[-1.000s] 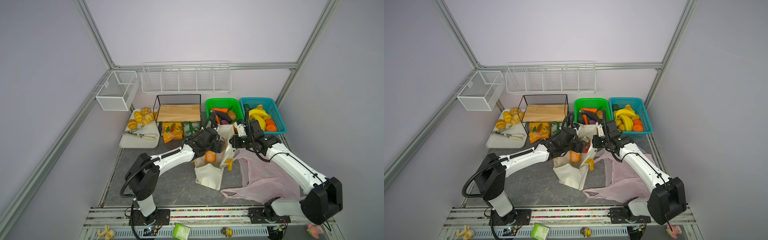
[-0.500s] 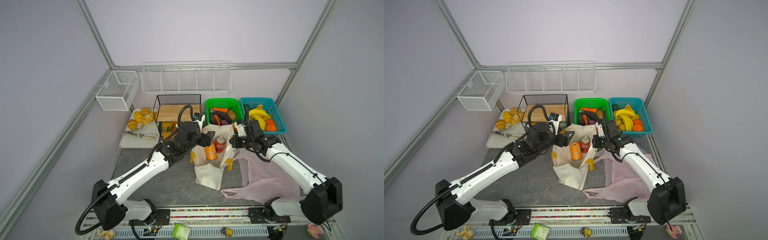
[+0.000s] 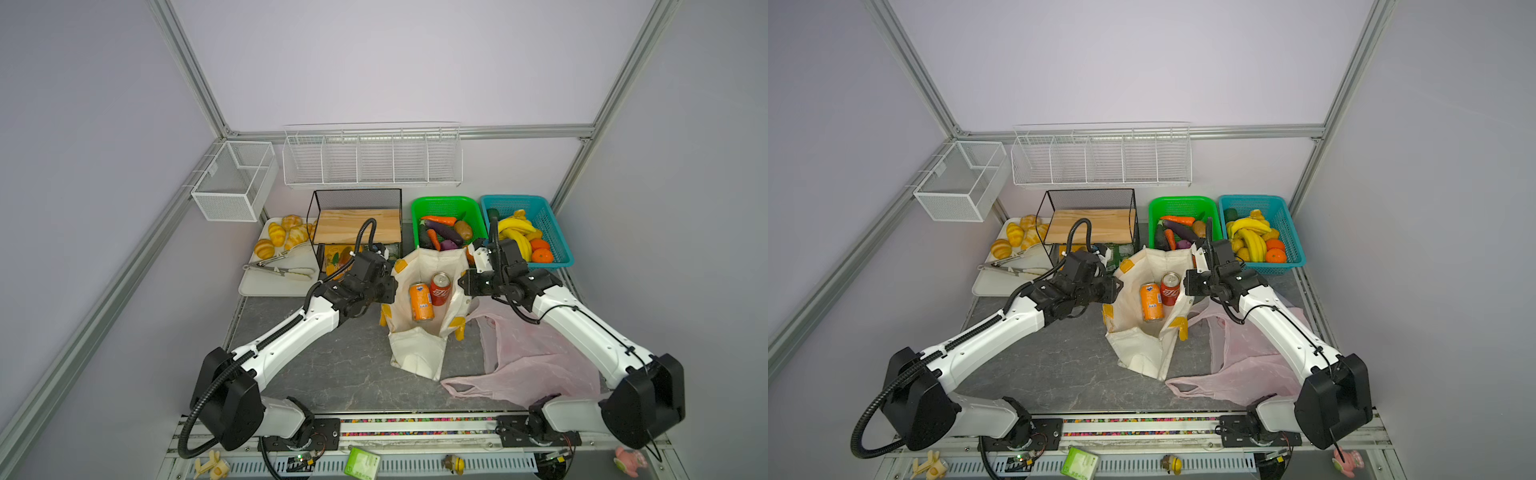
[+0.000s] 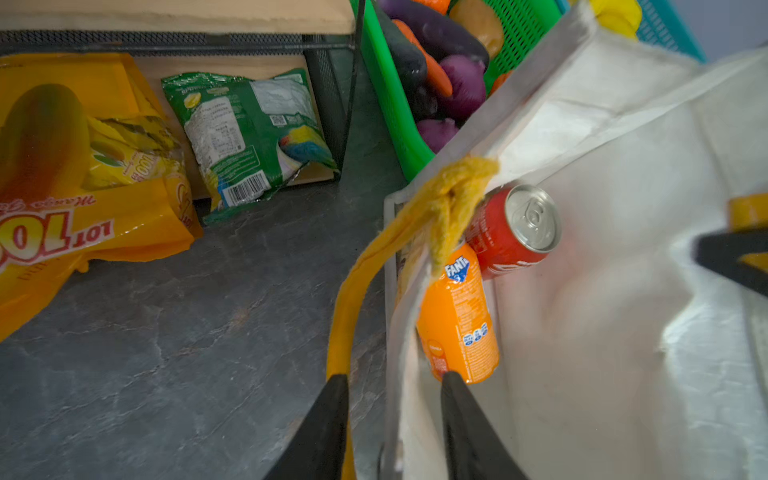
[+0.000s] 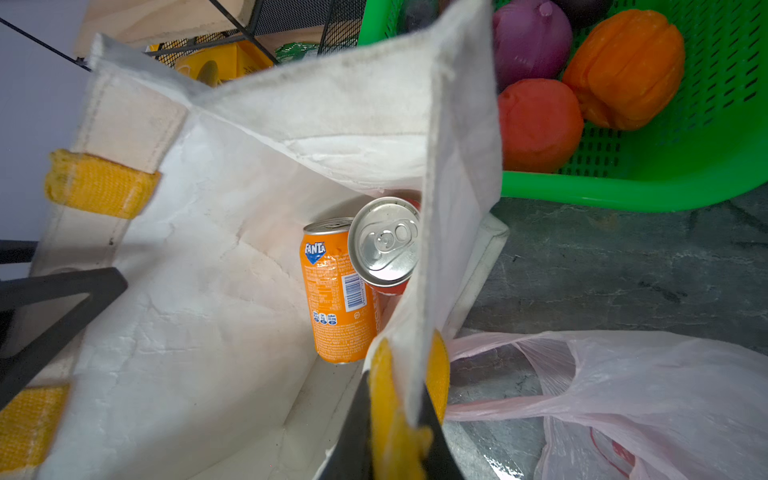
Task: Place the mixed food into the grocery bags and tie them
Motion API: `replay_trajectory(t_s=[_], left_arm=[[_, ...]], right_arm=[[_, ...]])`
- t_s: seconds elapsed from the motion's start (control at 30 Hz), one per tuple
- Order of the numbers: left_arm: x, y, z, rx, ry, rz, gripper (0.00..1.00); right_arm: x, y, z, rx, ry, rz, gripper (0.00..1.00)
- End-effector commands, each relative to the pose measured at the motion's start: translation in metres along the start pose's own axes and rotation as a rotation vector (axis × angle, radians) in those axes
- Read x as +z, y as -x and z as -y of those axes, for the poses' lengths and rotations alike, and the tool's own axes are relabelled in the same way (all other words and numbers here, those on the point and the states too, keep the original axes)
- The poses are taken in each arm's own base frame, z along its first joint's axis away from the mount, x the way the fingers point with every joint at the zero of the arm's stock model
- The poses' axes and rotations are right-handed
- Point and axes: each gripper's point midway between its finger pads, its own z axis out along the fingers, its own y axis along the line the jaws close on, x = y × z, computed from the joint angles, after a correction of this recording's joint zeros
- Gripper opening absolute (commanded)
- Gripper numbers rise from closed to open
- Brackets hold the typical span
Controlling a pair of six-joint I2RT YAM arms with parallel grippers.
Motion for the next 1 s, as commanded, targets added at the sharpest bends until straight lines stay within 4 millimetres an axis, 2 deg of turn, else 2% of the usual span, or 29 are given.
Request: replay_trajectory(t_s=[0.0,0.13,0.33,0.5,0.6,0.83,0.97], left_arm=[[-0.006,0.007,0.000,0.009,0.010,0.024,0.20],[-0.022,0.007,-0.013,0.046,0.066,0.046,0.00],[-0.046,0.004,-0.044,0.005,0.141,0.063,0.00],[-0.063,-0.001,-0.079,-0.087,0.202,0.076,0.00],[-0.074,-0.001,-0.097,-0.140,0.229,0.114,0.00],[-0.088,-0.002,-0.110,-0.179,0.247,0.147,0.00],[-0.084,0.001,-0.112,-0.203,0.222,0.157,0.00]], right_arm=[[-0.007,0.015,-0.005,-0.047,0.024,0.060,0.09],[-0.009,0.009,-0.015,-0.084,0.072,0.029,0.10],[-0.005,0.009,-0.045,-0.106,0.146,0.023,0.11],[0.010,0.012,-0.063,-0.111,0.168,0.005,0.11],[0.019,0.016,-0.083,-0.126,0.200,0.000,0.11],[0.038,0.029,-0.118,-0.132,0.257,-0.011,0.11],[0.049,0.037,-0.130,-0.139,0.271,-0.013,0.11]])
